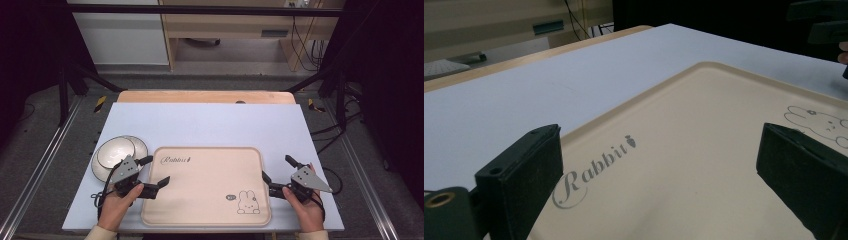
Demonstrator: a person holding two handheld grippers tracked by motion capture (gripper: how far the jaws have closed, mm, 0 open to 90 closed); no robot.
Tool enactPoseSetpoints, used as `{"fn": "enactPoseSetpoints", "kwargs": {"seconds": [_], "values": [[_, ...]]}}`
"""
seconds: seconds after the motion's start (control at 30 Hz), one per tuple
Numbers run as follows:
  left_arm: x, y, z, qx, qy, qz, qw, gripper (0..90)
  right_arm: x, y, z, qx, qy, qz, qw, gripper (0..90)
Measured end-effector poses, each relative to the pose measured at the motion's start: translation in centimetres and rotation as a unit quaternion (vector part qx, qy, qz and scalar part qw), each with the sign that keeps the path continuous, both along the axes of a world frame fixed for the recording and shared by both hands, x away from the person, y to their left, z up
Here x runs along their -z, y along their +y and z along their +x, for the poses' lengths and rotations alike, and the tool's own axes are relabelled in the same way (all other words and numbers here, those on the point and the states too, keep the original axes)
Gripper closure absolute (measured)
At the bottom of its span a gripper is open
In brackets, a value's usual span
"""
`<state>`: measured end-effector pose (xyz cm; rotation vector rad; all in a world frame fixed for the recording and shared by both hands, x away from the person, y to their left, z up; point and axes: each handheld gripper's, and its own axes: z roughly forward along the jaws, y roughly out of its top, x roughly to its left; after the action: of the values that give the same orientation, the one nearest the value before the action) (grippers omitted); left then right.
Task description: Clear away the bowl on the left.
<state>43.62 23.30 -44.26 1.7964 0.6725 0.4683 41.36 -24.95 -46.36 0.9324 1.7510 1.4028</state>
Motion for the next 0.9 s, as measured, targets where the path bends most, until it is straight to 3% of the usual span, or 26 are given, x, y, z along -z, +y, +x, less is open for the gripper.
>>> {"fn": "enactPoseSetpoints", "kwargs": {"seconds": [0.17, 0.4, 0.63, 0.77, 0.9], "values": [[-1.1, -0.4, 1.5, 0.013, -0.003, 0.032, 0.9994, 4.7, 0.3, -0.8, 0.2, 0.013, 0.006, 0.011, 0.9998, 3.6], [-3.1, -0.8, 3.6, 0.019, -0.011, 0.051, 0.9984, 4.7, 0.2, -0.9, 0.1, 0.021, 0.006, 0.014, 0.9997, 3.7], [-4.2, -0.9, 5.5, 0.011, -0.003, 0.046, 0.9989, 4.6, 0.3, -1.0, 0.1, 0.031, 0.006, 0.016, 0.9994, 3.6], [-3.4, 0.2, 5.9, -0.020, 0.004, 0.066, 0.9976, 5.3, 0.2, -1.2, -0.2, 0.037, 0.005, 0.017, 0.9991, 3.7], [-3.6, 1.4, 5.1, -0.044, -0.008, 0.073, 0.9963, 5.5, 0.1, -1.2, -0.3, 0.037, 0.002, 0.020, 0.9991, 3.6]]}}
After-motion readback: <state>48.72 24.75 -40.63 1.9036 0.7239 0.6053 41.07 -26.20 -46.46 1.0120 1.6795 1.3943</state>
